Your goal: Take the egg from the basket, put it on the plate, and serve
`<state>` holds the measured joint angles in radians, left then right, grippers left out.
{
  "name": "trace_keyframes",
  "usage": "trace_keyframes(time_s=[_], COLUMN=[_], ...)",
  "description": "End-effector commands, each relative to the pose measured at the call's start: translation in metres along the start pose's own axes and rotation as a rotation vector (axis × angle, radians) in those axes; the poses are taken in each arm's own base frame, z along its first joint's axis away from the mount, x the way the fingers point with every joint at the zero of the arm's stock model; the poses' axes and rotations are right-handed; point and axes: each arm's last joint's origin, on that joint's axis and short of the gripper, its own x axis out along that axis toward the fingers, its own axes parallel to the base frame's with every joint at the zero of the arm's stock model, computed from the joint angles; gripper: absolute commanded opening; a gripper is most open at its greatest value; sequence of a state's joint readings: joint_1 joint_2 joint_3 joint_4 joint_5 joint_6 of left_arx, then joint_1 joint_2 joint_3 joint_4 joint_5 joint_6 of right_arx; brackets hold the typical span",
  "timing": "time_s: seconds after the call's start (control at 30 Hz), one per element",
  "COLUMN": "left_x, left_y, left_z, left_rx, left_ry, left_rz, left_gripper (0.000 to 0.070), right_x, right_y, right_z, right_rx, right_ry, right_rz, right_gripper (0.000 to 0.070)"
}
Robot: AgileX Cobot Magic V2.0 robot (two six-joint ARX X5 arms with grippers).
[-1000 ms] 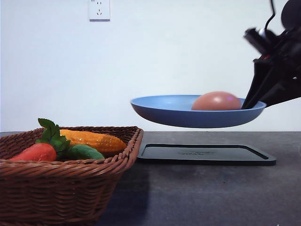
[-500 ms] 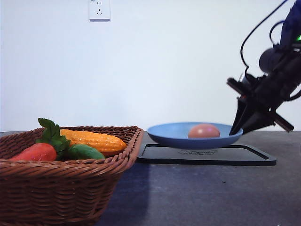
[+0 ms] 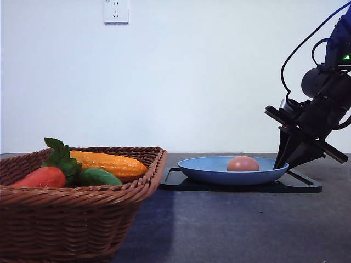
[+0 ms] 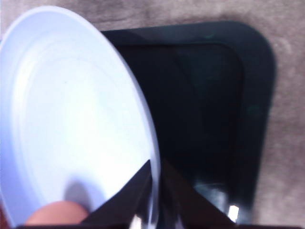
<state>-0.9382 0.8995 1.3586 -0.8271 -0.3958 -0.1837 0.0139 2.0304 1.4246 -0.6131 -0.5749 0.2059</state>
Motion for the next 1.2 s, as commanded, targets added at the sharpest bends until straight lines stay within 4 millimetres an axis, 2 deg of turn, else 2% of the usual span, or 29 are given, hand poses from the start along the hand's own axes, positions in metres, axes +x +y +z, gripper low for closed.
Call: trace_keyframes(time_s=[0.0, 0.07, 0.27, 0.37, 0.47, 0.53, 0.67, 0.77, 0.83, 0.87, 1.03, 1.17], left_x=[-0.002, 0.0, 0.002, 0.002, 0.004, 0.007, 0.016, 0.027, 0.035, 0.039, 0.062, 0.077], left_y=[-0.001, -0.002, -0.003, -0.003, -0.004, -0.005, -0.007, -0.009, -0.011, -0.011, -0.012, 0.001], left_z=[0.006, 0.006, 0.006, 0.006, 0.006, 0.006, 0.005, 0.005, 0.003, 0.003, -0.004, -0.011], left_rx=[-0.014, -0.013, -0.01, -0.008, 0.005, 0.02, 0.06, 0.12, 0.148, 0.154, 0.221, 0.233], left_ry=[-0.022, -0.018, -0.013, -0.012, -0.008, -0.001, 0.019, 0.048, 0.074, 0.085, 0.188, 0.282], left_rz=[-0.005, -0.004, -0.003, -0.001, 0.0, 0.002, 0.031, 0.054, 0.065, 0.07, 0.118, 0.214], left_gripper=[0.0425, 0.0425, 0.0424, 0.042, 0.0387, 0.0357, 0.0262, 0.0134, 0.0021, 0.0, 0.0, 0.0], right_x=[0.003, 0.003, -0.005, -0.019, -0.038, -0.054, -0.085, -0.108, -0.122, -0.127, -0.15, -0.162], right_y=[-0.001, -0.002, 0.0, 0.004, 0.012, 0.02, 0.039, 0.056, 0.074, 0.081, 0.119, 0.147], right_z=[0.005, 0.005, 0.008, 0.012, 0.015, 0.015, 0.007, -0.002, -0.011, -0.015, -0.043, -0.067], right_rx=[-0.013, -0.012, -0.01, 0.001, 0.008, -0.011, -0.083, -0.127, -0.183, -0.212, -0.324, -0.41], right_ry=[-0.007, -0.009, -0.019, -0.018, -0.022, -0.032, -0.066, -0.095, -0.112, -0.117, -0.15, -0.188], right_rz=[-0.002, -0.002, 0.016, 0.055, 0.067, 0.068, 0.071, 0.074, 0.083, 0.086, -0.02, -0.139], right_gripper=[0.0188, 0.0244, 0.0247, 0.0247, 0.0245, 0.0219, 0.009, 0.0034, 0.0003, 0.0, 0.0, 0.0])
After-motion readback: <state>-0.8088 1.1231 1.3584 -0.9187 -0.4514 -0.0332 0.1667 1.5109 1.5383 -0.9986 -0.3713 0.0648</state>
